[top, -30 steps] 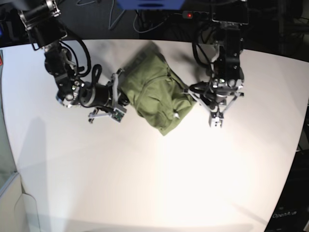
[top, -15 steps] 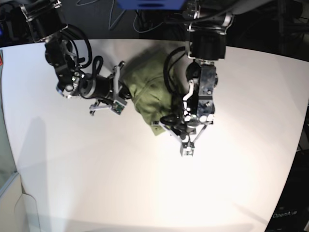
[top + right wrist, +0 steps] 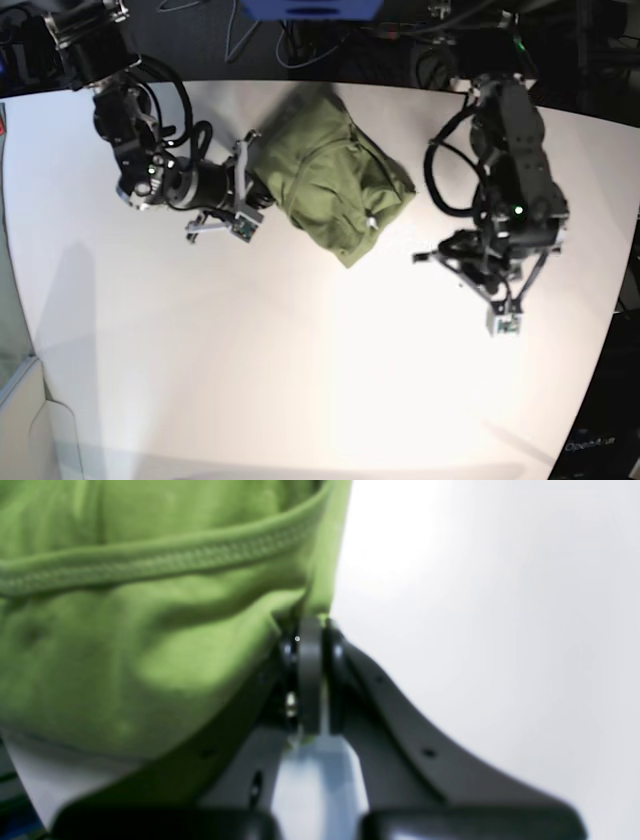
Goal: Fold the T-shirt properly
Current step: 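Tuck the bundle's loose corner under with the left gripper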
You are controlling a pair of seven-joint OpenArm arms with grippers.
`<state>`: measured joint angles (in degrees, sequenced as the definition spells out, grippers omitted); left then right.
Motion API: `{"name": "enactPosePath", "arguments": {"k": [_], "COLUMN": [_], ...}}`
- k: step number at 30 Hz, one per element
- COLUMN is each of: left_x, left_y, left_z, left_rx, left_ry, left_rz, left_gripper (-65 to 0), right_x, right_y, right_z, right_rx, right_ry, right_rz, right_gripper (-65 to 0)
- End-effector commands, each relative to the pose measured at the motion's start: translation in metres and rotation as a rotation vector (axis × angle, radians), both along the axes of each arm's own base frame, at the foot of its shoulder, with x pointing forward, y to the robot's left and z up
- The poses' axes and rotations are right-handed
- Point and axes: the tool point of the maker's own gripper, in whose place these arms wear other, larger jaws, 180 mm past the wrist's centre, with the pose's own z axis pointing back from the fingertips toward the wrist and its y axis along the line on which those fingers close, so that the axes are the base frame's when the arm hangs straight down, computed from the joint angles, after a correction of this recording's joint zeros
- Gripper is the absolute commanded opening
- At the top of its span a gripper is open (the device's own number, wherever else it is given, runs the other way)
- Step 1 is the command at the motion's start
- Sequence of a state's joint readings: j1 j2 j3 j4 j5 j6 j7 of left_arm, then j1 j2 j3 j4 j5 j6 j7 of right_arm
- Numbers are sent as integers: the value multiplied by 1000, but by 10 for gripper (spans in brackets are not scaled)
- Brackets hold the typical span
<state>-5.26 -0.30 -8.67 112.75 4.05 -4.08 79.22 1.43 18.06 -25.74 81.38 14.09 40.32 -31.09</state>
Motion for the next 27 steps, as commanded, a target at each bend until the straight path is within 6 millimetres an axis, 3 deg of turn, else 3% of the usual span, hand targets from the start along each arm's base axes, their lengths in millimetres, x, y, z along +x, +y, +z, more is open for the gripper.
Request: {"name": "enactPosePath", "arguments": {"k": [1,7,13,19,27], "left_x": [2,-59,-103,-109,-97], "left_y": [6,18,-7,-47,-56], "left_z": [12,-40,-73,-84,-123], "left_rx": [14,50,33,-15,-47], "left_ry": [-30,154,285,295,345], "left_rz": [6,3,-69,-161,-154], "left_gripper": [-628,-628,-628,-628,-628], "right_x": [0,1,5,5,1], "right_y": [-20,-20,-20,-18,-17], "right_z": [-10,-9,-6,-6,-7], "right_rx": [-109,-110,-110,-106,-105], "right_ry": [16,11,2,1,7], "right_rz": [3,3,2,5,8], "right_gripper": [-640,-640,-638,-638,-638]}}
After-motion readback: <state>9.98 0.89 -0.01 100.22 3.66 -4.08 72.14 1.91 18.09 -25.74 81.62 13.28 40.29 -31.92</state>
